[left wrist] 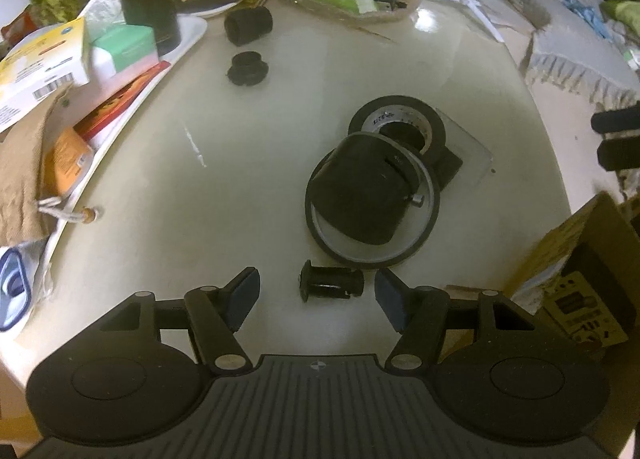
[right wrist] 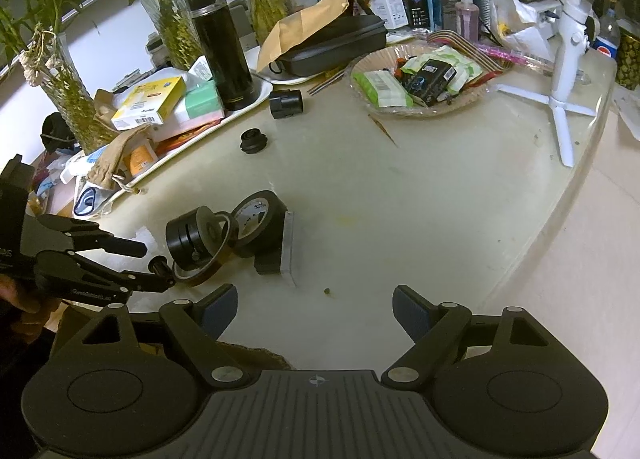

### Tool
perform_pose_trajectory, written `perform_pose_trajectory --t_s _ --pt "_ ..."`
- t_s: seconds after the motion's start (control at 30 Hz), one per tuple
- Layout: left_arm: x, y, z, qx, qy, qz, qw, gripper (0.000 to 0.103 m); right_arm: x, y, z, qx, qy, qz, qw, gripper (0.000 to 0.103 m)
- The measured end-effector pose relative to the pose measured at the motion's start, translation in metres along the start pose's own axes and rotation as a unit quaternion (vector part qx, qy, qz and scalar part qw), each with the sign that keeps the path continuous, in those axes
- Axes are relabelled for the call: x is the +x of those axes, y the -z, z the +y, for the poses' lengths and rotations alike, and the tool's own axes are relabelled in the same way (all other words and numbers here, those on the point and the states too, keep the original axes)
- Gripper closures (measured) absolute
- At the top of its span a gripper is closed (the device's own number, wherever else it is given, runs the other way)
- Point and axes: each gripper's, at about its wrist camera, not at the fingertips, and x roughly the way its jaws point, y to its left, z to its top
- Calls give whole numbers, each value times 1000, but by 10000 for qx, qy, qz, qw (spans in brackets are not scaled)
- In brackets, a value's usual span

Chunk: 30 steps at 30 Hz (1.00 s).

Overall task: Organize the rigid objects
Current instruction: 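Grasp the small black spool with left tool while right tool grasps the clear acrylic strip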

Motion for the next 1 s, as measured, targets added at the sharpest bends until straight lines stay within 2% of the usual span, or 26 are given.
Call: perform_pose_trajectory --t_s 0.07,0.17,0.37,0.43,0.63,1.0 --pt "3 -1 -1 77 -23 19 10000 42 1 0 0 -1 1 2 10000 17" --pt "6 -2 -3 174 10 59 9998 51 2 -1 0 0 -10 9 10000 17" --pt "8 0 -8 315 -70 28 9995 57 9 -4 1 -90 -4 53 9999 17" --pt "7 2 -8 299 -170 -12 9994 66 12 -6 2 -114 -11 54 9999 17" --pt "3 3 0 75 -13 -40 10000 67 23 -13 9 -243 -144 93 9996 19" --pt "-12 4 7 -227 -41 -210 9995 67 57 -33 22 -507 -278 304 9979 38"
